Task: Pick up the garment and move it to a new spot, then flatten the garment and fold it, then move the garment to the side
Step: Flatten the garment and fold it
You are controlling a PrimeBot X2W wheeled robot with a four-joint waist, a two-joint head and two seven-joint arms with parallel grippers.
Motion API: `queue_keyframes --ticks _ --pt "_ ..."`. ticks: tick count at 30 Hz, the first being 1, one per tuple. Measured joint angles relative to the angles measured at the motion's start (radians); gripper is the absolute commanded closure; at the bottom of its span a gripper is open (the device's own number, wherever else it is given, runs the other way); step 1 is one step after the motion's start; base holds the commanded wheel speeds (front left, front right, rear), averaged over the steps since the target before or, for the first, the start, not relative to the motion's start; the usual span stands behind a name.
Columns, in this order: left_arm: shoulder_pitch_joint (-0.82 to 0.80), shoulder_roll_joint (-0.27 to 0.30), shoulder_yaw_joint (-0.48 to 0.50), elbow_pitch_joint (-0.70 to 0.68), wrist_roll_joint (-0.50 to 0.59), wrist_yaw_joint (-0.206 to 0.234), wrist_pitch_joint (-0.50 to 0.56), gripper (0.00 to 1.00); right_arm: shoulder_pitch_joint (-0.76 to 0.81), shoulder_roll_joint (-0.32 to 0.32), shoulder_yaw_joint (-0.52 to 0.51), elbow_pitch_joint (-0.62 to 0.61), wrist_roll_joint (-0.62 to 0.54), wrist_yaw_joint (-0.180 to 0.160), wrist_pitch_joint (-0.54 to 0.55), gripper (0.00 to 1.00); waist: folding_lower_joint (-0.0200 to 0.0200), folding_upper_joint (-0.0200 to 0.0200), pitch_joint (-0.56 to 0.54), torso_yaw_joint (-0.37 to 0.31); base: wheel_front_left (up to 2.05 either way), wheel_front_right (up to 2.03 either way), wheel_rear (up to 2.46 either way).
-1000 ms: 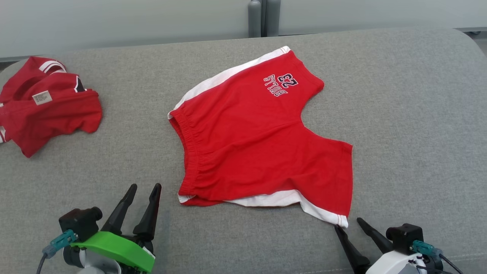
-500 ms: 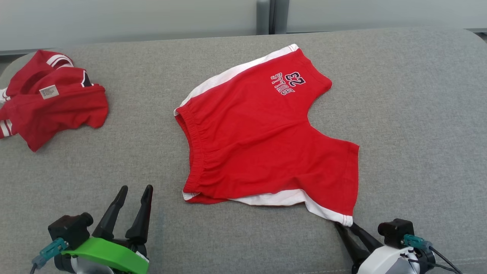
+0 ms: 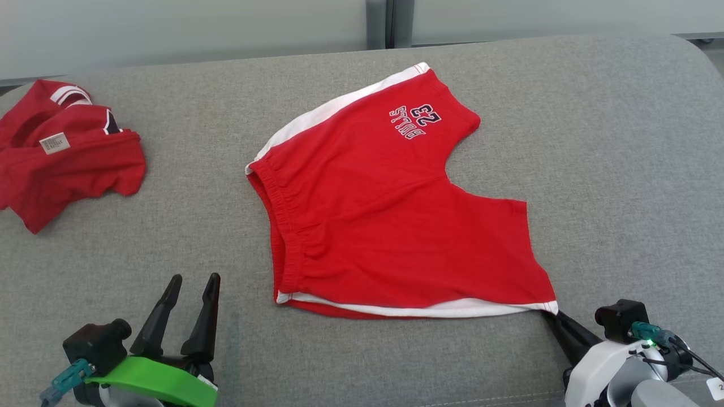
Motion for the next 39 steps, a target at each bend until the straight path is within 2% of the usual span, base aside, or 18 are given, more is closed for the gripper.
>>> queue_keyframes --ticks 6,7,8,9,17,22,31,39 --pt "0.001 -0.004 0.000 -0.001 0.016 0.000 0.000 0.00 -0.013 -0.023 0.017 0.015 -0.016 0.009 0.023 1.00 0.0000 0.0000 -0.003 -0.003 0.00 0.00 0.00" --pt "0.001 -0.005 -0.001 -0.002 0.016 0.000 0.000 0.00 -0.013 -0.023 0.017 0.017 -0.016 0.009 0.024 0.84 0.0000 0.0000 -0.004 -0.002 0.00 0.00 0.00" --pt "0.003 -0.007 -0.001 -0.002 0.016 0.000 0.000 0.00 -0.013 -0.023 0.019 0.021 -0.016 0.009 0.024 0.36 0.0000 0.0000 -0.005 -0.002 0.00 0.00 0.00" --pt "0.006 -0.008 -0.001 -0.002 0.016 0.000 0.000 0.00 -0.013 -0.024 0.021 0.023 -0.017 0.009 0.024 0.00 0.0000 0.0000 -0.007 -0.002 0.00 0.00 0.00" --pt "0.035 -0.011 -0.003 0.001 0.031 0.000 0.000 0.00 -0.009 -0.021 -0.004 0.038 -0.013 0.000 0.013 0.00 0.0000 0.0000 -0.028 0.002 0.00 0.00 0.00" --pt "0.065 -0.006 0.041 -0.013 0.052 0.001 0.000 0.00 0.012 -0.025 -0.065 0.022 -0.007 -0.059 -0.018 0.00 0.0000 0.0000 -0.056 0.002 0.00 0.00 0.00" --pt "0.101 0.007 0.108 -0.066 0.119 0.021 0.000 0.00 0.014 -0.031 -0.147 -0.090 -0.029 -0.153 -0.036 0.00 0.0000 0.0000 -0.079 -0.031 0.00 0.00 0.00" --pt "0.102 -0.001 0.158 -0.084 0.160 0.035 0.000 0.00 0.013 -0.017 -0.203 -0.221 -0.083 -0.178 -0.036 0.00 0.0000 0.0000 -0.101 -0.058 0.00 0.00 0.00"
